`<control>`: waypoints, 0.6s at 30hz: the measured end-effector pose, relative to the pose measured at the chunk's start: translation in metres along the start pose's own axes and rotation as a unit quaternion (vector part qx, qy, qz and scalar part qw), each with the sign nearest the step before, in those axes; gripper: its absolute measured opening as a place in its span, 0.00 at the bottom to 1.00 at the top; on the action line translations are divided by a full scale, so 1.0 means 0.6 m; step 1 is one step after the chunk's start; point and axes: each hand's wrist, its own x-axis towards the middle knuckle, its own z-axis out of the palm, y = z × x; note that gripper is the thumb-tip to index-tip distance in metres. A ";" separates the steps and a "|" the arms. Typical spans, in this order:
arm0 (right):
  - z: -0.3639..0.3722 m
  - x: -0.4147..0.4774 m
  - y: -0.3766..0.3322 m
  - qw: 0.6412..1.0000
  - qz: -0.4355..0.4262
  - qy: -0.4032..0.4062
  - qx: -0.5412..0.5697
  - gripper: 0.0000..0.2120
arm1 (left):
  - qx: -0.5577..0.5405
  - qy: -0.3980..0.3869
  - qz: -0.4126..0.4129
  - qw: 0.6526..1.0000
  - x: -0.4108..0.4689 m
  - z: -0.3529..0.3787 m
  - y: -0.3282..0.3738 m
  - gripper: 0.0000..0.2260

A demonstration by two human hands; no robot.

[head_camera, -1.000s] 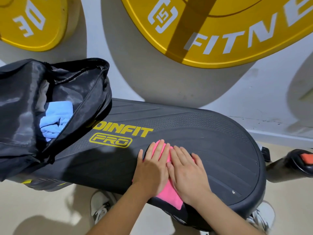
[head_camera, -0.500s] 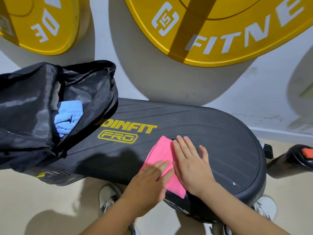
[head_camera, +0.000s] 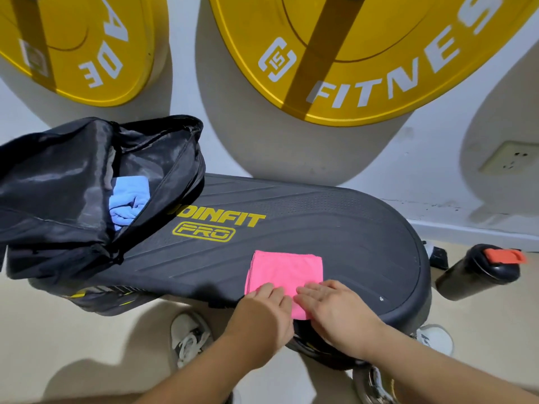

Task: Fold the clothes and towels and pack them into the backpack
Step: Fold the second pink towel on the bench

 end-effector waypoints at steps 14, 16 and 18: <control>0.017 0.004 0.018 0.949 0.184 0.044 0.252 0.12 | -0.176 -0.039 -0.156 0.971 0.004 -0.028 -0.063 0.21; 0.013 0.012 0.026 0.939 0.199 0.036 0.278 0.10 | -0.207 -0.024 -0.163 0.964 0.012 -0.035 -0.065 0.19; 0.010 0.021 0.033 0.927 0.225 0.036 0.298 0.09 | -0.265 0.013 -0.215 0.940 0.017 -0.031 -0.075 0.09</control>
